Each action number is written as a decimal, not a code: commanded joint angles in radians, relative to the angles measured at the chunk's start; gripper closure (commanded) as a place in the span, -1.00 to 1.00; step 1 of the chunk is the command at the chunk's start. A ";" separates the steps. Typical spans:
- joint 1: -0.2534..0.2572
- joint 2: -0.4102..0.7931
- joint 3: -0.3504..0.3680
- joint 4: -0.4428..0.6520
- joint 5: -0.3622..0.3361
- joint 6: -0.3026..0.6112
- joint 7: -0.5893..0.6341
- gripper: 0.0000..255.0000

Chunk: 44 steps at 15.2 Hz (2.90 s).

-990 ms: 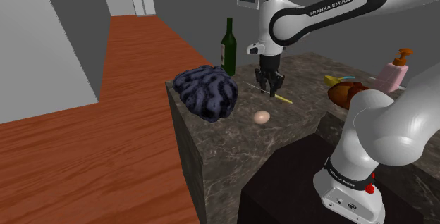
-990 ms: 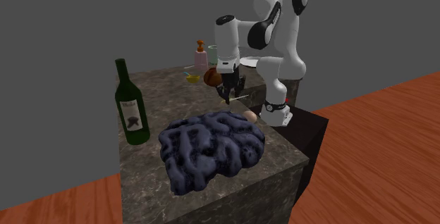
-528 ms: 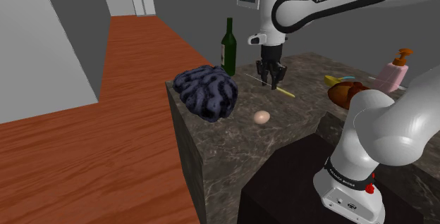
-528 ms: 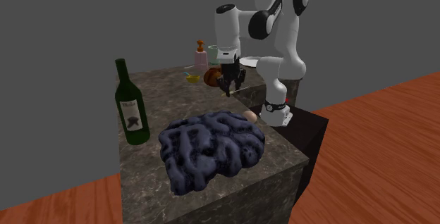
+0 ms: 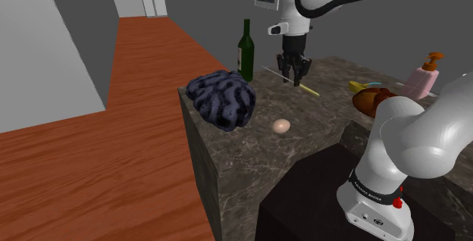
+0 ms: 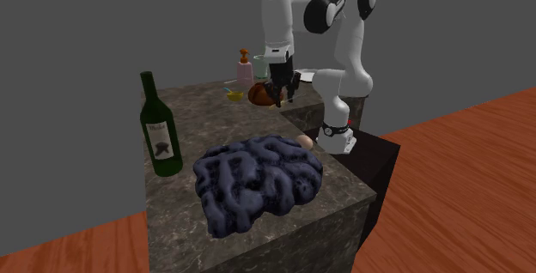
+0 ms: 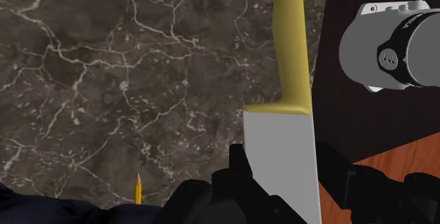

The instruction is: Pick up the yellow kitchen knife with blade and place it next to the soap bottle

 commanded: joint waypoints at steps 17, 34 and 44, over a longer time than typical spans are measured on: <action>0.015 0.022 0.031 0.257 0.028 -0.236 -0.005 1.00; -0.087 -0.232 -0.052 0.216 -0.125 -0.423 -0.168 1.00; -0.174 -0.401 -0.168 0.216 -0.309 -0.543 -0.370 1.00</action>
